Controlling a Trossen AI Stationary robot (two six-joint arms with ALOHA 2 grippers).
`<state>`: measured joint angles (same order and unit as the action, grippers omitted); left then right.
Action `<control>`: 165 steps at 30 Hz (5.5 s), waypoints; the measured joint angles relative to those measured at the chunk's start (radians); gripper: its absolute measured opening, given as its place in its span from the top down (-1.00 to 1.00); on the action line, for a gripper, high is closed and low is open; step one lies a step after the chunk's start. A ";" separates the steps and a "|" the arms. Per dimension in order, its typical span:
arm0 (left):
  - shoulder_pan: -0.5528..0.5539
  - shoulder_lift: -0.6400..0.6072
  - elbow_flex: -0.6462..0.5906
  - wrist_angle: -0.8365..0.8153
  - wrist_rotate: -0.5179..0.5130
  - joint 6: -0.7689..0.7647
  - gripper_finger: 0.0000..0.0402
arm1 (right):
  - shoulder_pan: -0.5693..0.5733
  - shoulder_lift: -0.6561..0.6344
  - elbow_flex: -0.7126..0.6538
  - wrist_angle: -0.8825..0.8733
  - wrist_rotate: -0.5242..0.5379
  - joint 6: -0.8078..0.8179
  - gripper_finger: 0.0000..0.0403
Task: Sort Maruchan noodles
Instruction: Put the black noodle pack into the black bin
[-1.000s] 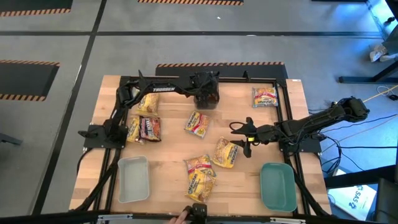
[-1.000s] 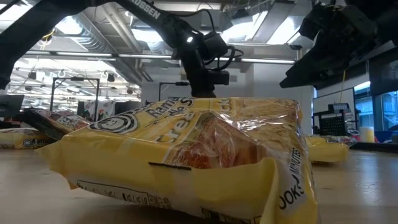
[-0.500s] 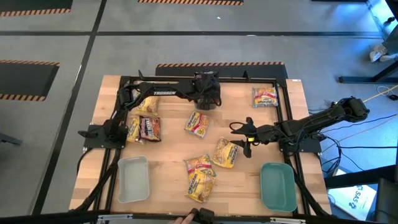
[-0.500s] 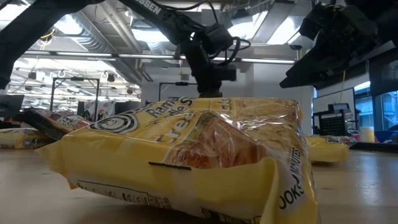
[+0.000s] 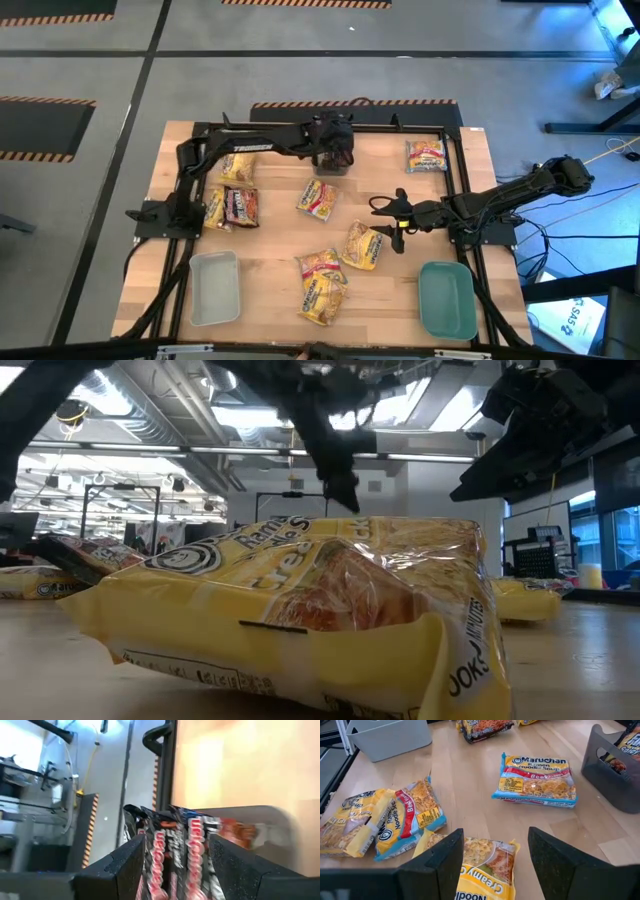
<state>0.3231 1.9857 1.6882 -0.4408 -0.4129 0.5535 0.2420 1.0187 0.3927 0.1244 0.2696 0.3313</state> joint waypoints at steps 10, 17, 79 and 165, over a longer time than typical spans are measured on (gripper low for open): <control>-0.092 -0.268 0.000 -0.419 0.056 -0.484 -0.07 | 0.000 0.000 0.000 0.030 0.006 0.003 -0.03; -0.187 -0.436 -0.100 -0.628 0.023 -0.824 -0.07 | -0.003 0.062 0.001 0.123 0.031 -0.130 -0.03; -0.002 -0.867 -1.214 -0.017 0.559 -1.484 0.02 | -0.034 0.222 0.000 0.353 -0.087 -0.262 -0.03; -0.076 -0.895 -1.344 0.458 0.699 -1.407 -0.41 | -0.230 1.080 0.967 -0.100 -0.228 -0.487 -0.03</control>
<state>0.2470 1.0902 0.3443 0.0170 0.2864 -0.8537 0.0120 2.0987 1.3594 0.0246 0.0418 -0.1554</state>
